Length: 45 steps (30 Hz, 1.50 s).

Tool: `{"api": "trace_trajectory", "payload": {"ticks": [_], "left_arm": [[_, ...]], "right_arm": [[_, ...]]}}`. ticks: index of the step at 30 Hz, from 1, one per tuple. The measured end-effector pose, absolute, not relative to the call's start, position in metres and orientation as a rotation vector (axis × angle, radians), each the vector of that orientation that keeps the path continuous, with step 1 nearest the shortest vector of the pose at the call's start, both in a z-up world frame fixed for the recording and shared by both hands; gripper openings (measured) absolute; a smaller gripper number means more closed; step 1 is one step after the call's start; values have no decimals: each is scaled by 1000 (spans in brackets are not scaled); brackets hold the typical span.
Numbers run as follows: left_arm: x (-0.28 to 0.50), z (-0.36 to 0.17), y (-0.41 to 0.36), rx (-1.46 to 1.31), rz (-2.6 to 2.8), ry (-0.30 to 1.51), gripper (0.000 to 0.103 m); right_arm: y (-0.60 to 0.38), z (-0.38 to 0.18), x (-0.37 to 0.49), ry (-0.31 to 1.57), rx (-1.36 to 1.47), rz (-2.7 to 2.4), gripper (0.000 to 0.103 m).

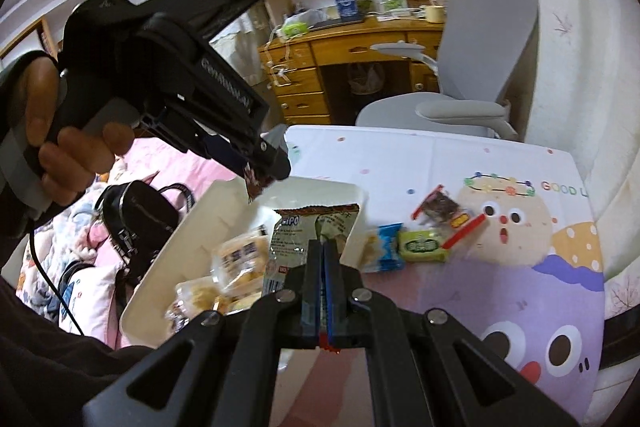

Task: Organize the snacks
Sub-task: 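Carry both packets over the white tray and open both grippers, then move both grippers back to the blue and red-striped packets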

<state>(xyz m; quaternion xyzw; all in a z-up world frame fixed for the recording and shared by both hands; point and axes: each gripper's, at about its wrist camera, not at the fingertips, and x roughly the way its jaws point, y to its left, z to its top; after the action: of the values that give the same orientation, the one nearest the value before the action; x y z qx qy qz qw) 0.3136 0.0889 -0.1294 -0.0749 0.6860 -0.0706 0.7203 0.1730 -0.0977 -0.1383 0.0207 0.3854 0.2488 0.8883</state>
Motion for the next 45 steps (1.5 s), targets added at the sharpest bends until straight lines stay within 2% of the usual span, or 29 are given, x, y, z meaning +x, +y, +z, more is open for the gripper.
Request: {"api": "trace_trajectory", "payload": {"ticks": [9,11,15,18,23,25,34,45], "left_arm": [[263,-132,133,-191,-141,1512,32],[254,-133,139,-193,-147,1517,32],[237,-128,148,-196,-173,1506,40],[226,-120,150,-165,-202,1480,51],[208,-117,150,-144,-268,1455,59],[200,-120,148,-133,-290,1453,63],[160,-141,132,-165,-364,1433,70],[149,-131,80,-111,-426,1376,73]], "right_arm": [[-62,-138,151,836,6,553,2],[-53,-137,146,845,2,548,5],[-43,-133,138,853,7,504,5],[-39,-126,130,846,25,480,10],[-36,-121,116,849,43,398,21],[-37,-123,109,866,63,361,22],[-55,-146,77,972,185,242,22],[-99,-143,68,977,283,178,22]]}}
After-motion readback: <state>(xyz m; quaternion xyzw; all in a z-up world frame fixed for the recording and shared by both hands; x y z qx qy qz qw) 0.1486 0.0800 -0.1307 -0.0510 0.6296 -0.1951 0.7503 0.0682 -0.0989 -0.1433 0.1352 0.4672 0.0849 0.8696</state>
